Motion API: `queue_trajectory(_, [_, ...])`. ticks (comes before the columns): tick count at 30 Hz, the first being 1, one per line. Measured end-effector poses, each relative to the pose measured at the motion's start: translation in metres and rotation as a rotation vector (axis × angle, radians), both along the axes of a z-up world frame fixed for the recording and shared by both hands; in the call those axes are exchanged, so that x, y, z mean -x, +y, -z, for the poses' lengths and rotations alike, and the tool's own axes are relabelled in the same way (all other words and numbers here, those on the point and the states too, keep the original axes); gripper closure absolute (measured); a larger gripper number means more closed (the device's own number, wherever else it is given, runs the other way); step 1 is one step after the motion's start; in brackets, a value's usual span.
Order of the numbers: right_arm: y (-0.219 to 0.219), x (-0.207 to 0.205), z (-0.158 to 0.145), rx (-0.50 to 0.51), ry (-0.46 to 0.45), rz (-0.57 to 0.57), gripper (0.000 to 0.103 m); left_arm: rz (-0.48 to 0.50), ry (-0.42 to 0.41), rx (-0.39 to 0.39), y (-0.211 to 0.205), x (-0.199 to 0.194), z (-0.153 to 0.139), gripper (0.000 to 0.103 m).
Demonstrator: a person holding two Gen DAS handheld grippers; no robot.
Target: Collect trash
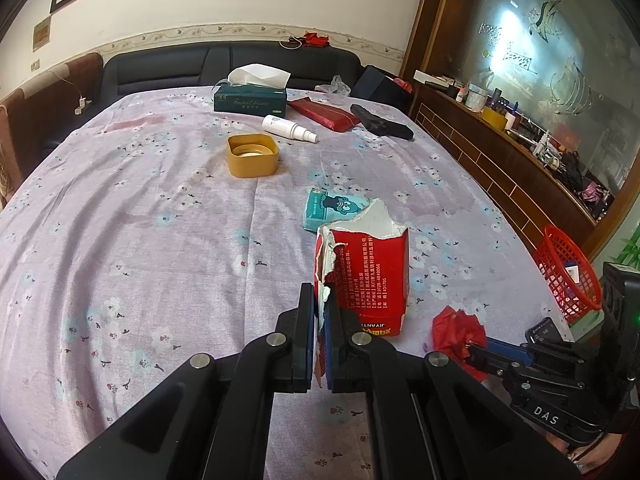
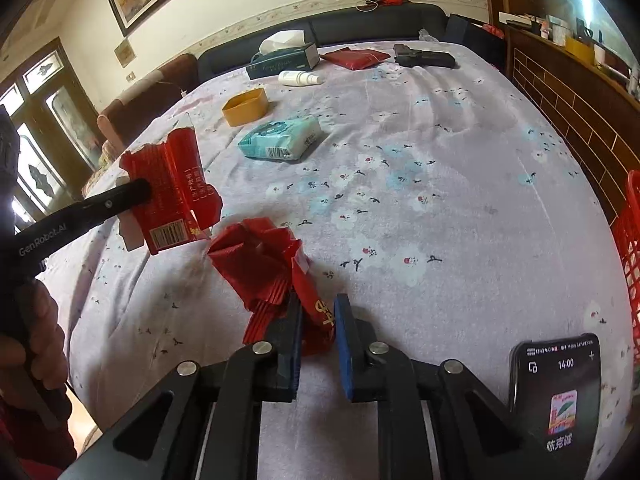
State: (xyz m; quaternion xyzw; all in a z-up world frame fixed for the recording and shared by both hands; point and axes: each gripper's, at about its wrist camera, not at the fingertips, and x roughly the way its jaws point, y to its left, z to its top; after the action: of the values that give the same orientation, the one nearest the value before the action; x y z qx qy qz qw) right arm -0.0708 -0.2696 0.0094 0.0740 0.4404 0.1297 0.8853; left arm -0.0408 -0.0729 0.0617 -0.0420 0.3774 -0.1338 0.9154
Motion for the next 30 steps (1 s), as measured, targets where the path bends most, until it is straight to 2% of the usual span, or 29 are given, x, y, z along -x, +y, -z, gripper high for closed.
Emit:
queue_trajectory(11, [-0.022, 0.018, -0.032, -0.013, -0.088, 0.114, 0.088, 0.021, -0.022, -0.011, -0.011, 0.007, -0.009, 0.1])
queue_trajectory(30, [-0.034, 0.037, -0.049, -0.054, -0.131, 0.143, 0.088, 0.047, -0.056, -0.034, -0.026, 0.022, -0.022, 0.1])
